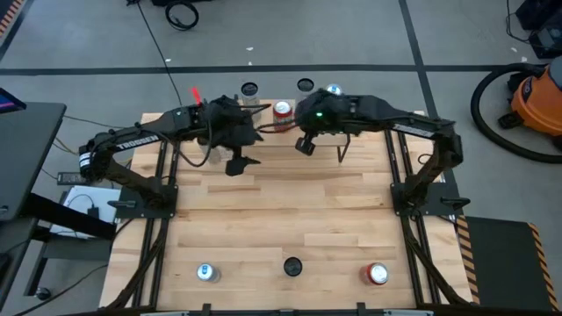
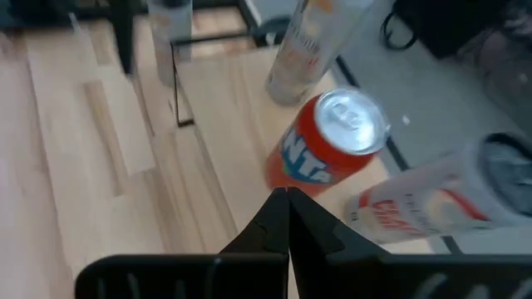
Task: Place canned beverage on shelf
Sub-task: Put the top red soda can on the shelf
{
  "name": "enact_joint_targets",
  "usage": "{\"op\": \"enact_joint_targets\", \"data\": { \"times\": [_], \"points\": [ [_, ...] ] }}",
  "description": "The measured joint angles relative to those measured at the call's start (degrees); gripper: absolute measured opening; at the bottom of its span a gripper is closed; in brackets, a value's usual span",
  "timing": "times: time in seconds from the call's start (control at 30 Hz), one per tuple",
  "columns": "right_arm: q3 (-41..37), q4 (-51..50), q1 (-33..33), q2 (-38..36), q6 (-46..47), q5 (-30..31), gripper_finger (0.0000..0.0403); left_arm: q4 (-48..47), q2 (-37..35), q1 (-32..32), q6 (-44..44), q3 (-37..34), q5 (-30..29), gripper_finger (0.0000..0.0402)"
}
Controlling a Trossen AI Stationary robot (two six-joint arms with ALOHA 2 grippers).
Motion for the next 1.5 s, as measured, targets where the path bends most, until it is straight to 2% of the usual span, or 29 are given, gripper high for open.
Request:
{"op": "enact_joint_targets", "data": {
  "times": [0.13,0.3,0.5,0.73,0.9,1.3,1.5],
  "points": [
    [0.0,0.2,1.2,-4.6,0.0,0.3,0.0005,6.0,2.9,0.4,-0.2,0.0,-0.2,0.0353],
    [0.0,0.1,1.8,-9.6,-0.1,0.3,0.0008,12.1,7.2,0.7,-5.1,0.0,-1.7,0.0353],
    [0.0,-1.1,1.8,-13.7,-1.1,0.3,0.0009,13.0,10.3,0.5,-5.0,0.0,-2.5,0.0353],
    [0.0,-2.6,1.8,-15.2,-1.3,-0.2,0.0010,18.8,12.0,0.7,-2.9,0.0,-7.2,0.0353],
    [0.0,-3.7,1.9,-14.7,-1.3,-0.8,0.0010,18.8,12.7,2.5,-2.7,0.0,-14.7,0.0353],
    [0.0,-4.4,1.9,-13.6,-1.7,-1.8,0.0010,18.9,12.8,3.8,-4.7,0.0,-10.6,0.0353],
    [0.0,-4.3,1.9,-13.6,-1.7,-1.8,0.0010,20.7,15.0,3.8,-5.0,0.0,-8.2,0.0353]
  ]
}}
